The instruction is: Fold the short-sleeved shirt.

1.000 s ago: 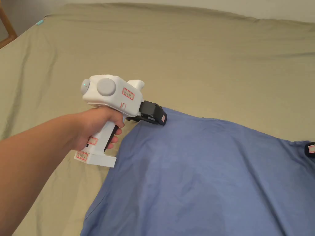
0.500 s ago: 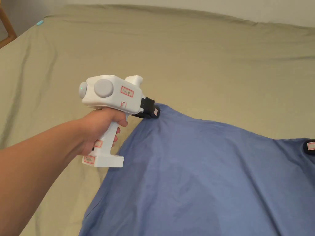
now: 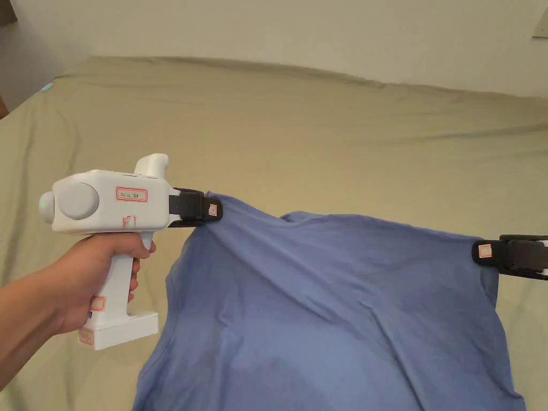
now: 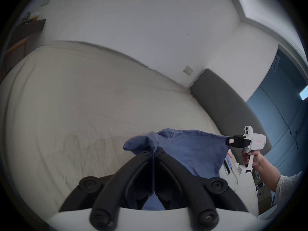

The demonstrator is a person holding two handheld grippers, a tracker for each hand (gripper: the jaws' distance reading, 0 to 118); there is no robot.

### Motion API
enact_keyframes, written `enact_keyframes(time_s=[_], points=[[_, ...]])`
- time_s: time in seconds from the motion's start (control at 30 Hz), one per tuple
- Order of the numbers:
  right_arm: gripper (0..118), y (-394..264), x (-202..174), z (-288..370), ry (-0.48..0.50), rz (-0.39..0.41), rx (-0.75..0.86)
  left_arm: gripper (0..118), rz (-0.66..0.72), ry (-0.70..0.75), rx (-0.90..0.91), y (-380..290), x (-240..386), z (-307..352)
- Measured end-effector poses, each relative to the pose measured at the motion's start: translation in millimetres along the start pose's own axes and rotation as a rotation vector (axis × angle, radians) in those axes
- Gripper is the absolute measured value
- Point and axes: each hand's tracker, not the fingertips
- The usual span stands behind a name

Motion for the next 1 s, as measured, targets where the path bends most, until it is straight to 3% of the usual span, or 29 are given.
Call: enact_keyframes(time_s=[0.3,0.53,0.9,1.0], points=[[2,24,-53,115,0.008,0.035,0.126,0,-0.059,-0.014,0.126,19,72,127],[2,79,-96,188,-0.002,0.08,0.24,0,-0.166,-0.022,0.23,77,142,203],[2,206,-131,216,-0.079,0.141,0.371,0,-0.202,-0.016,0.38,223,204,231],[2,238,-130,215,-0.059,0.115,0.424,0,-0.248,-0.006,0.431,260,218,227]])
